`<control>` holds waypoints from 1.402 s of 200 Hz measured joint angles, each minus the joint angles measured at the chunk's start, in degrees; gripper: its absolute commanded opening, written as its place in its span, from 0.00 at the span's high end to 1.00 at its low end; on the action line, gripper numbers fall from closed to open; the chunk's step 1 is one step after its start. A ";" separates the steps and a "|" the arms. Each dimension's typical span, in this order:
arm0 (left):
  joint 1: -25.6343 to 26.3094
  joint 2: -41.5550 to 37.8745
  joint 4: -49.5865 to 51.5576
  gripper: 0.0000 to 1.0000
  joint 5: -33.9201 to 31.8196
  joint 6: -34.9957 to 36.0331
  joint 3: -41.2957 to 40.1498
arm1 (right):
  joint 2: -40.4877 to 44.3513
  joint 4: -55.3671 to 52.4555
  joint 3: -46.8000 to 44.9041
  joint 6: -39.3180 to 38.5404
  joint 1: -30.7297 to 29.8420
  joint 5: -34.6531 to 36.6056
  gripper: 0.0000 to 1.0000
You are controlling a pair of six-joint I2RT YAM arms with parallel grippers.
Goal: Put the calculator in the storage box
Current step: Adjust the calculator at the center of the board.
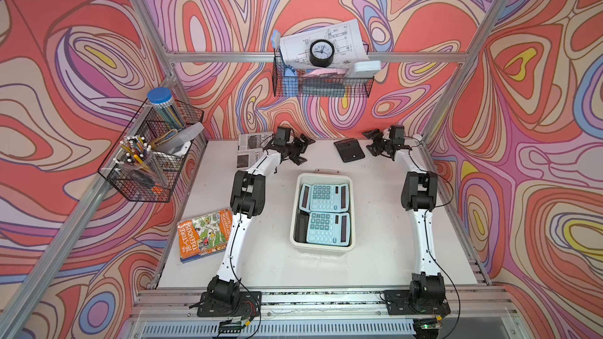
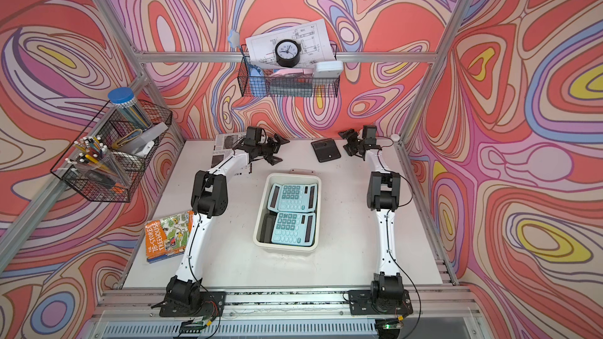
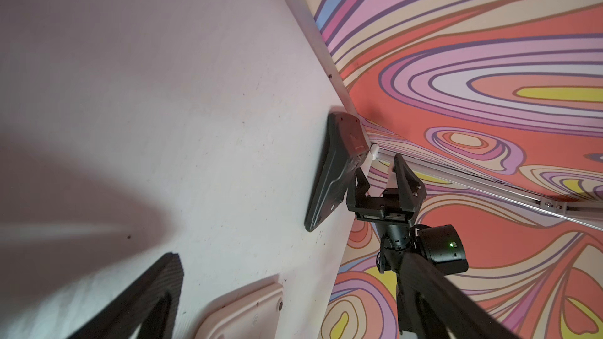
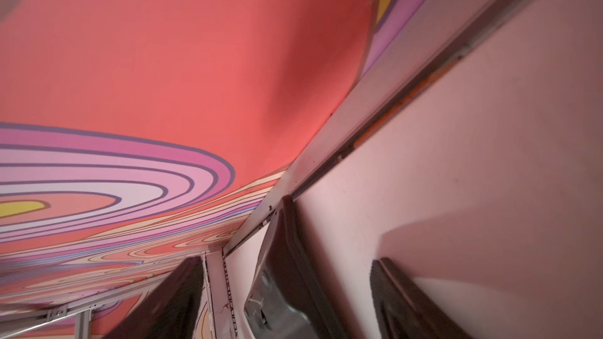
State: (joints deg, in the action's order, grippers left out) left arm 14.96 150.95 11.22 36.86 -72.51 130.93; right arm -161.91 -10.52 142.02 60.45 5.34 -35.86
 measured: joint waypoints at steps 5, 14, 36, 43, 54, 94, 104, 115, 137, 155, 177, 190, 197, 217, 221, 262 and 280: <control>0.00 0.39 0.13 0.02 0.04 -0.04 0.48 | -0.48 0.66 0.44 0.17 0.04 -0.76 0.18; 0.00 1.09 0.42 0.01 0.15 -0.22 1.53 | -1.27 1.66 1.03 0.48 0.09 -2.14 0.19; -0.04 2.73 1.46 0.01 0.52 -0.44 3.91 | -2.60 3.41 1.95 0.66 0.04 -5.44 0.20; -0.07 3.06 1.84 0.01 0.72 -0.48 4.37 | -2.93 3.52 2.25 0.50 -0.02 -6.45 0.20; -0.26 3.15 2.60 0.02 0.90 -0.42 4.79 | -3.17 3.21 2.54 0.00 -0.20 -7.67 0.20; -0.81 3.17 5.53 0.02 1.60 1.09 5.86 | -3.54 1.07 3.30 -3.41 -1.99 -11.04 0.22; -1.03 3.39 7.10 0.02 1.60 2.10 6.95 | -3.54 0.24 3.41 -4.39 -2.64 -11.69 0.22; -1.22 3.63 8.59 0.01 1.57 3.23 8.13 | -3.54 -0.72 3.54 -5.77 -3.39 -12.44 0.22; -1.73 3.69 10.49 0.01 1.68 5.27 9.33 | -3.54 -2.10 3.61 -8.55 -4.68 -13.81 0.22; -2.10 3.74 11.02 0.01 1.88 6.34 9.40 | -3.48 -2.93 3.61 -10.45 -5.51 -14.56 0.22; -2.51 4.44 11.02 0.02 2.21 6.69 9.53 | -3.26 -4.09 3.61 -12.31 -6.54 -14.71 0.23; -2.62 5.03 10.05 0.02 3.06 6.47 9.99 | -3.10 -4.66 3.54 -12.96 -7.15 -14.69 0.24; -2.64 5.31 9.31 0.03 3.34 6.25 10.14 | -2.97 -4.94 3.50 -13.27 -7.52 -14.64 0.24; -2.67 6.54 6.93 0.05 4.13 5.18 11.06 | -2.45 -5.95 3.06 -13.92 -8.63 -14.36 0.24; -2.67 6.99 6.36 0.05 4.22 4.96 11.47 | -2.40 -6.10 3.02 -14.03 -8.83 -14.29 0.24; -2.56 10.14 1.64 0.16 4.83 1.70 14.21 | 1.01 -8.96 -1.09 -16.31 -10.08 -11.76 0.25; -2.43 11.37 -0.57 0.19 5.03 0.15 14.99 | 1.81 -10.21 -1.92 -16.94 -10.43 -11.32 0.26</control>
State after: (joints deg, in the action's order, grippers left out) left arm 12.53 162.32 10.66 41.89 -72.36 145.93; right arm -160.09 -20.73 140.09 43.51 -5.08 -47.18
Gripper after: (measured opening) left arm 0.835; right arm 0.748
